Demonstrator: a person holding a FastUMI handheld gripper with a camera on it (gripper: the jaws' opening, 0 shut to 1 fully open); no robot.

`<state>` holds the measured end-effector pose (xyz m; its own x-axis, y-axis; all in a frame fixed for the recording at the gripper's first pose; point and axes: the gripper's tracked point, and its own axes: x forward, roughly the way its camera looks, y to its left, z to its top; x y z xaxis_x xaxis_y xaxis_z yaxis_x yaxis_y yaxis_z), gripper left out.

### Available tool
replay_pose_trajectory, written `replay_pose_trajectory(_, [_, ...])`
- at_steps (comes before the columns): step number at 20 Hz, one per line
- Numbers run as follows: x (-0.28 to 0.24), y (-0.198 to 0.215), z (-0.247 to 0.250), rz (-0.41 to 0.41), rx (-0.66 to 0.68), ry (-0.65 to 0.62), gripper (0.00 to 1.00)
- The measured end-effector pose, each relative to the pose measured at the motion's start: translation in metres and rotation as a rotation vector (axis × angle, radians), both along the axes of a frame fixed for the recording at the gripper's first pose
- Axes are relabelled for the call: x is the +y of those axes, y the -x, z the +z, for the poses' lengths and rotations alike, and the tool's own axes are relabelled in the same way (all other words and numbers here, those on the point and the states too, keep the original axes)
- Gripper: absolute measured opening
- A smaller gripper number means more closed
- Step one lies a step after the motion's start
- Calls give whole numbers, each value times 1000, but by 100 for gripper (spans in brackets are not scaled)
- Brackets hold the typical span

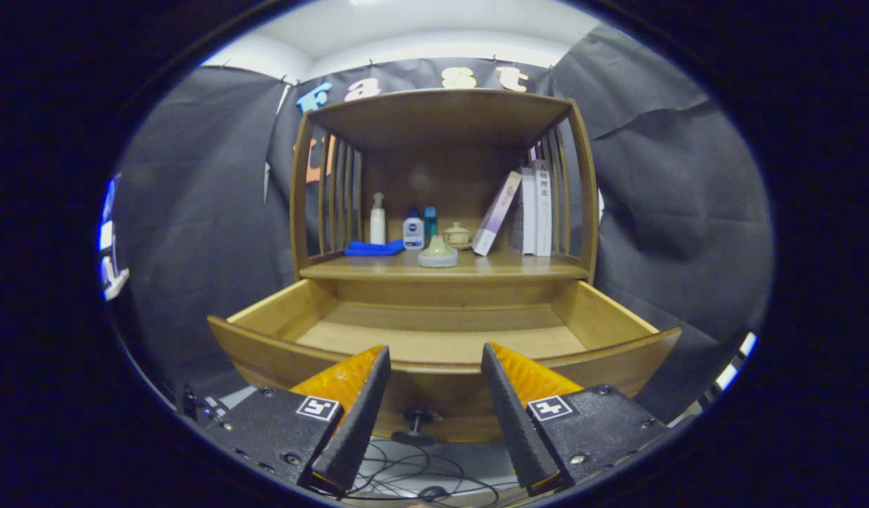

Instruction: Pull open the drawer, take out the items inside it, and place them on the countertop above the cabinet.

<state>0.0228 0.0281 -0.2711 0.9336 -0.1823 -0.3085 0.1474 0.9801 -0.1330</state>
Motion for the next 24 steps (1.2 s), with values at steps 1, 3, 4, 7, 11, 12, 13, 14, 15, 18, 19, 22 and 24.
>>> replay_pose_trajectory(1, [5, 8, -9, 5, 14, 9, 83])
replay_pose_trajectory(3, [14, 18, -23, 24, 42, 5, 83])
replay_pose_trajectory(4, [16, 20, -30, 28, 62, 11, 83])
replay_pose_trajectory(7, [14, 21, -48, 0, 126, -14, 84])
replay_pose_trajectory(11, [-1, 4, -52, -66, 115, -9, 83])
replay_pose_trajectory(12, [-2, 4, -53, -75, 110, 6, 83])
replay_pose_trajectory(13, [-3, 2, -53, -89, 100, 28, 83])
replay_pose_trajectory(14, [-5, 0, -53, -106, 96, 52, 83])
replay_pose_trajectory(15, [-2, -4, -52, -105, 92, 48, 83])
replay_pose_trajectory(18, [5, -14, -50, -96, 87, 5, 85])
replay_pose_trajectory(19, [-1, -24, -53, -95, 88, 11, 84])
replay_pose_trajectory(22, [-6, -55, -54, -95, 88, 8, 85])
replay_pose_trajectory(24, [-8, -75, -52, -91, 76, 24, 85])
